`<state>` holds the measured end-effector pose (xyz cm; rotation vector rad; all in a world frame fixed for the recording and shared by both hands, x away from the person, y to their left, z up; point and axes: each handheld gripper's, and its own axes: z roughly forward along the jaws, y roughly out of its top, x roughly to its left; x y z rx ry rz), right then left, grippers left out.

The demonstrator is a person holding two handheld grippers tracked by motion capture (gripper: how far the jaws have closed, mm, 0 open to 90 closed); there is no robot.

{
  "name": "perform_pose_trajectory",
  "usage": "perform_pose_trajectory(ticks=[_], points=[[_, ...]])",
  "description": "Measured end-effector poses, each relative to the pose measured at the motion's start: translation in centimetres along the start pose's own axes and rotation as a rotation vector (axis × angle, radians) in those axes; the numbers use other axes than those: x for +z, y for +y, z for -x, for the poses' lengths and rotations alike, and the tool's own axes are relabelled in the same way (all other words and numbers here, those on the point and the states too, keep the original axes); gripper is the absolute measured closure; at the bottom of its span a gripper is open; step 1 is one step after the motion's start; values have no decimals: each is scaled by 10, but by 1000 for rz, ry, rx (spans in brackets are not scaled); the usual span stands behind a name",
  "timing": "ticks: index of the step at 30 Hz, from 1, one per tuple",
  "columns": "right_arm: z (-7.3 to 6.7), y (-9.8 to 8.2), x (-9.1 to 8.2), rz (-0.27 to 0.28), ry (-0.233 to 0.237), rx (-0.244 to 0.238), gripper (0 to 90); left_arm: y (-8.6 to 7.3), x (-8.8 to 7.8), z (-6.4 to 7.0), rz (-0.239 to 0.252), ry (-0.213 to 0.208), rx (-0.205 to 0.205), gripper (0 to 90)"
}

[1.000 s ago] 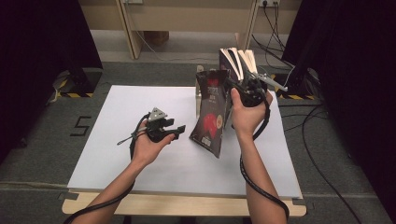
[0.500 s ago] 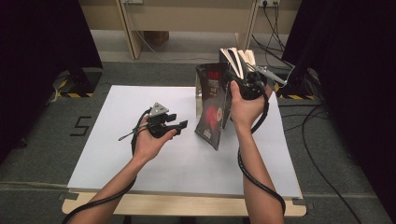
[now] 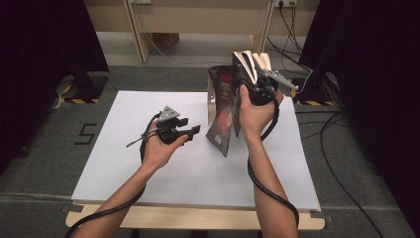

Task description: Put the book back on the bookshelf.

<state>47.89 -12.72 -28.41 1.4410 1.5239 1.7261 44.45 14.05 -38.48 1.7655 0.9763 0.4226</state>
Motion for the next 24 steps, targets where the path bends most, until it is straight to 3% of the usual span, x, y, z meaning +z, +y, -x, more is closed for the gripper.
perform_pose_trajectory(ticks=[6, 17, 24], points=[[-8, -6, -4, 2, -2, -38, 877, 8, 1, 5, 18, -17, 5, 405], [-14, -24, -15, -12, -10, -62, 874, 21, 0, 17, 38, -57, 21, 400], [-18, -30, -18, -30, -8, -73, 873, 36, -1, 38, 61, -110, 49, 392]])
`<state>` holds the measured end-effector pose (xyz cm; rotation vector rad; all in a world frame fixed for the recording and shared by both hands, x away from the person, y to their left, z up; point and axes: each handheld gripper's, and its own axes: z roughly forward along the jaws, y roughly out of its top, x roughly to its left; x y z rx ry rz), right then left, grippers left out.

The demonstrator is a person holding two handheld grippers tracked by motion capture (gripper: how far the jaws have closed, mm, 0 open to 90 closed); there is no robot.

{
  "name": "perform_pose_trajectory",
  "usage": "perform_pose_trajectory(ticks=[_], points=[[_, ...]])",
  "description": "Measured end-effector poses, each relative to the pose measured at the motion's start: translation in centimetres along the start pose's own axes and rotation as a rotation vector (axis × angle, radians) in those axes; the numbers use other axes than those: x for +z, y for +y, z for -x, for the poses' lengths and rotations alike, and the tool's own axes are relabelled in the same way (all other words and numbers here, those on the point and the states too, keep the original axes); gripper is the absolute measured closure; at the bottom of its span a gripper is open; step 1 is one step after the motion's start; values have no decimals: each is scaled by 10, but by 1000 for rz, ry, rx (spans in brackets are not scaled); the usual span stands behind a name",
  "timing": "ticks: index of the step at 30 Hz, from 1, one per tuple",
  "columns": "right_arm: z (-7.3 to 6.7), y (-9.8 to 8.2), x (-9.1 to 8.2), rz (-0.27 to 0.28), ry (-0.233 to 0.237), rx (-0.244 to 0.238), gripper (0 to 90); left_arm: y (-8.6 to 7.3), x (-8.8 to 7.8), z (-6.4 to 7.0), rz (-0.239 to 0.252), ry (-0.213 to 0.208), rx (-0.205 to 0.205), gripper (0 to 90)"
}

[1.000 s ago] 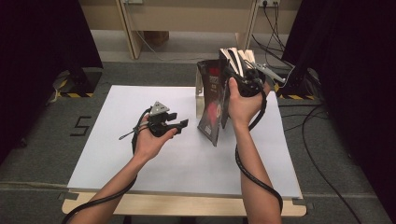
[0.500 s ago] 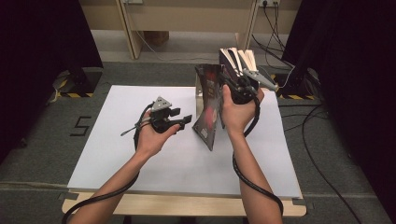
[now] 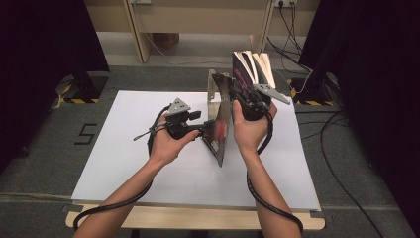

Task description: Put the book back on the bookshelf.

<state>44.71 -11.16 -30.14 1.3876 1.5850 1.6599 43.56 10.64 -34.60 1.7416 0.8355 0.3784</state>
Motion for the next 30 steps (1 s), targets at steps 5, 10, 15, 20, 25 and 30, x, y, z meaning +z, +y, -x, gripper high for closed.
perform_pose_trajectory(ticks=[5, 10, 15, 20, 25, 30], points=[[0, -2, 2, -10, 2, 4, 872, 6, 3, 9, 5, -22, 17, 386], [-1, -5, 4, -21, 2, 1, 871, 10, 9, 13, 0, -30, 24, 383], [-2, -6, 5, -21, 4, -1, 871, 11, 15, 16, -3, -41, 16, 379], [-3, -6, 5, -22, 6, 2, 872, 13, 20, 16, -5, -43, 11, 377], [-3, -7, 6, -23, 4, -5, 872, 14, 26, 18, -13, -44, 12, 374], [-2, -8, 7, -27, 0, -4, 871, 14, 34, 19, -30, -38, 16, 373]])
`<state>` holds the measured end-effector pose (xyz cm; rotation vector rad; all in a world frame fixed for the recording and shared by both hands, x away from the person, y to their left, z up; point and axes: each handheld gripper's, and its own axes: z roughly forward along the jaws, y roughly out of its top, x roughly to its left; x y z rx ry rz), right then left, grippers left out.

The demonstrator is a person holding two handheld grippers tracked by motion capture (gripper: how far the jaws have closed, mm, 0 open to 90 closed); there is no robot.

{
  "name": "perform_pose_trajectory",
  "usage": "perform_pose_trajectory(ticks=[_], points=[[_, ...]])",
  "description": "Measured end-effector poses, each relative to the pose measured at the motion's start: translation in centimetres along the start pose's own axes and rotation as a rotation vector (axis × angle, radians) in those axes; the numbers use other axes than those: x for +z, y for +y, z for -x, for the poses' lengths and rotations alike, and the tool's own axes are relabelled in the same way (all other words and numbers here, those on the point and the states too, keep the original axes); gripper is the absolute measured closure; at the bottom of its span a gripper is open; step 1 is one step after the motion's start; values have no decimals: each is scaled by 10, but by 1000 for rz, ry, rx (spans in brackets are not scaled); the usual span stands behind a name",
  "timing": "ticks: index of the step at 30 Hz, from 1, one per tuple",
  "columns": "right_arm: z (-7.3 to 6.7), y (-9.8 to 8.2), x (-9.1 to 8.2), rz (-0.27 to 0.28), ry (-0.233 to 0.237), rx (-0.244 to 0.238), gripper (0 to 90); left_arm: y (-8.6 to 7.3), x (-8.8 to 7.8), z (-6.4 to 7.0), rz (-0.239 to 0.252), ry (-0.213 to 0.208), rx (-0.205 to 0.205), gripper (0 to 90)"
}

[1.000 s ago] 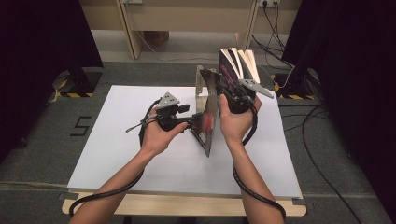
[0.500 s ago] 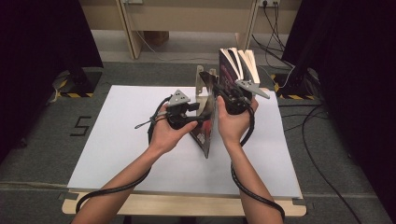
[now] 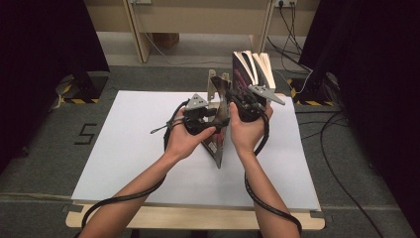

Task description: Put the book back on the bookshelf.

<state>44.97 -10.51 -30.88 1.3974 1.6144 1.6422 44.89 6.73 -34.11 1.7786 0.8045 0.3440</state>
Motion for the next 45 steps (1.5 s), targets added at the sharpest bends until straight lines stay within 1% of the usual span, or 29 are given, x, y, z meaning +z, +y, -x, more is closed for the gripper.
perform_pose_trajectory(ticks=[1, 6, 13, 15, 18, 21, 23, 24, 27, 28, 29, 30, 31, 32, 33, 34, 35, 36, 37, 38, 39, 41, 42, 43, 45], points=[[1, 0, 1, -2, 1, 3, 871, 0, 1, 0, -4, 3, 3, 373], [0, -1, 2, -6, -2, 1, 871, 0, 11, -1, -13, 7, -8, 372], [1, 0, 3, -15, -3, -1, 871, -4, 19, -1, -27, 20, -2, 372], [0, 0, 3, -20, -3, 1, 871, -5, 23, 0, -33, 33, 11, 372], [0, 0, 2, -20, -1, -2, 871, -6, 26, -1, -36, 35, 9, 375], [-2, 0, 2, -20, 7, 6, 871, -6, 28, 0, -39, 46, 24, 392], [-2, 0, 2, -22, 12, 7, 871, -6, 29, 0, -39, 54, 29, 429], [-4, 0, 2, -22, 21, 13, 871, -7, 29, 0, -38, 52, 21, 444], [-5, 0, 2, -25, 28, 10, 871, -8, 27, 1, -42, 61, 16, 489], [-6, -1, 3, -31, 39, 11, 871, -9, 25, 2, -42, 65, 0, 507], [-6, -1, 3, -31, 39, 11, 871, -9, 25, 2, -42, 65, 0, 521], [-6, -1, 3, -33, 47, 4, 871, -10, 23, 3, -36, 76, -17, 536], [-6, -1, 3, -33, 47, 4, 871, -10, 23, 3, -36, 76, -17, 555], [-7, -1, 4, -37, 56, 1, 871, -11, 22, 5, -33, 94, -27, 577], [-7, -1, 4, -37, 56, 1, 871, -11, 22, 5, -33, 94, -27, 592], [-8, -1, 5, -43, 62, -6, 871, -12, 20, 6, -36, 117, -42, 611], [-8, -1, 5, -43, 62, -6, 871, -12, 20, 6, -36, 117, -42, 626], [-9, -1, 6, -52, 67, -7, 870, -13, 18, 7, -41, 140, -64, 639], [-9, -1, 6, -52, 67, -7, 870, -13, 18, 7, -41, 140, -64, 652], [-11, -1, 8, -57, 72, -13, 869, -14, 17, 8, -41, 157, -71, 662], [-11, -1, 8, -57, 72, -13, 869, -14, 17, 8, -41, 157, -71, 673], [-13, -2, 11, -65, 74, -25, 863, -15, 14, 7, -44, 179, -72, 706], [-14, -2, 11, -67, 72, -30, 859, -15, 14, 7, -44, 179, -72, 730], [-15, -2, 12, -67, 71, -36, 851, -16, 11, 6, -48, 191, -76, 755], [-15, -2, 13, -77, 76, -44, 826, -18, 8, 5, -51, 210, -68, 803]])
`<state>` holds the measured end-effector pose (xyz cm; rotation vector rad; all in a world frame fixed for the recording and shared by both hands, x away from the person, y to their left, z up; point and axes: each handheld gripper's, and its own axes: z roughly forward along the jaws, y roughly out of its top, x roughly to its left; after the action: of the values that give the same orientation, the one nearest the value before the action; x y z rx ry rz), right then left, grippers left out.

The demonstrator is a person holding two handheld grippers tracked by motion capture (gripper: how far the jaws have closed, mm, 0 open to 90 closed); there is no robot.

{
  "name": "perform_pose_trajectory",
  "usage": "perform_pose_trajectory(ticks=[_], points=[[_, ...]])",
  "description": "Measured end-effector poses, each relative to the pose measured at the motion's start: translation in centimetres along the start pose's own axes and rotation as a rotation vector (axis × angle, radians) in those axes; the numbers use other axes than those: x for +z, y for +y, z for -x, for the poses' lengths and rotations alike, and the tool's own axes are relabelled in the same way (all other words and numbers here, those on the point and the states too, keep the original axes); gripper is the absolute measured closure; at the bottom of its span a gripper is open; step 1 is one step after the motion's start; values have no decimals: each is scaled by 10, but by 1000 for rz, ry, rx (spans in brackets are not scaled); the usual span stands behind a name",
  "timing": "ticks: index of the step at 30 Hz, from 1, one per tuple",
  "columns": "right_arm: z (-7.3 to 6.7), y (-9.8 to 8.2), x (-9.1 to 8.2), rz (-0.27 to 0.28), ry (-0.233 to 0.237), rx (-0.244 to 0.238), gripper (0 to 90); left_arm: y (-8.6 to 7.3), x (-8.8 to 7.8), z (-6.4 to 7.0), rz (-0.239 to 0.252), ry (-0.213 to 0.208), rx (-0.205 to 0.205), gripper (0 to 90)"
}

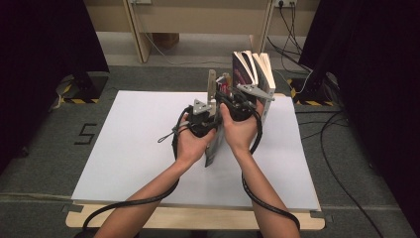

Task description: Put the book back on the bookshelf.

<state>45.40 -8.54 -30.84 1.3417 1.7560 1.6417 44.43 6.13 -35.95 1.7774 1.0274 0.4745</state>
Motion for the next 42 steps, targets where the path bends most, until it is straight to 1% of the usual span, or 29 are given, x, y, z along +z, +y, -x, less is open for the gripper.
perform_pose_trajectory(ticks=[2, 3, 4, 6, 10, 12, 13, 15, 16, 19, 20, 21, 23, 24, 25, 26, 27, 28, 29, 30, 32, 33, 34, 35, 36, 37, 38, 41, 42], points=[[0, 0, 1, -8, 12, 0, 797, -1, -1, -1, 3, 9, 2, 850], [0, 1, 0, -10, 22, -9, 788, -3, -3, -5, 8, 7, -14, 858], [0, 1, 0, -10, 22, -9, 788, -3, -3, -5, 8, 7, -14, 860], [-2, 4, -5, 7, 65, -28, 702, -5, -4, -9, 6, -1, -31, 861], [0, 6, -17, 30, 73, -38, 674, -7, -7, -12, 26, -3, -41, 861], [10, 6, -31, 56, 55, -26, 666, -6, -9, -14, 35, -4, -43, 862], [10, 6, -31, 56, 55, -26, 666, -5, -10, -15, 40, -4, -45, 862], [20, 5, -42, 71, 36, -20, 663, -4, -13, -18, 43, -4, -45, 862], [33, 2, -53, 82, -1, -10, 662, -3, -13, -19, 47, -3, -49, 862], [56, -6, -66, 80, -51, 3, 661, -2, -14, -23, 53, -15, -57, 863], [56, -6, -66, 80, -51, 3, 661, -2, -14, -23, 53, -15, -57, 863], [72, -15, -73, 74, -86, 17, 661, -1, -13, -25, 52, -21, -54, 863], [88, -26, -79, 59, -117, 47, 661, 0, -13, -26, 50, -25, -57, 863], [88, -26, -79, 59, -117, 47, 661, 1, -12, -27, 46, -29, -56, 863], [104, -41, -84, 37, -147, 67, 661, 2, -12, -28, 43, -33, -59, 863], [104, -41, -84, 37, -147, 67, 661, 3, -12, -29, 42, -34, -58, 863], [117, -56, -88, 13, -169, 96, 661, 4, -12, -29, 43, -33, -58, 863], [117, -56, -88, 13, -169, 96, 661, 4, -12, -30, 44, -31, -59, 863], [127, -70, -93, -8, -192, 114, 661, 5, -13, -32, 45, -30, -65, 863], [131, -76, -96, -19, -203, 131, 661, 5, -13, -33, 46, -29, -69, 863], [135, -81, -98, -25, -214, 137, 661, 5, -14, -33, 45, -32, -70, 863], [139, -86, -100, -30, -227, 136, 660, 5, -14, -34, 46, -32, -73, 863], [147, -96, -102, -42, -253, 152, 660, 7, -17, -35, 51, -29, -69, 863], [147, -96, -102, -42, -253, 152, 660, 7, -17, -35, 51, -29, -69, 864], [152, -105, -102, -51, -270, 146, 660, 9, -20, -37, 63, -23, -74, 863], [152, -105, -102, -51, -270, 146, 660, 9, -20, -37, 63, -23, -74, 863], [155, -114, -101, -66, -282, 149, 658, 10, -22, -39, 68, -19, -75, 864], [157, -122, -99, -60, -299, 133, 655, 15, -25, -41, 79, -5, -73, 864], [158, -130, -97, -60, -313, 131, 654, 18, -27, -42, 87, 5, -67, 864]])
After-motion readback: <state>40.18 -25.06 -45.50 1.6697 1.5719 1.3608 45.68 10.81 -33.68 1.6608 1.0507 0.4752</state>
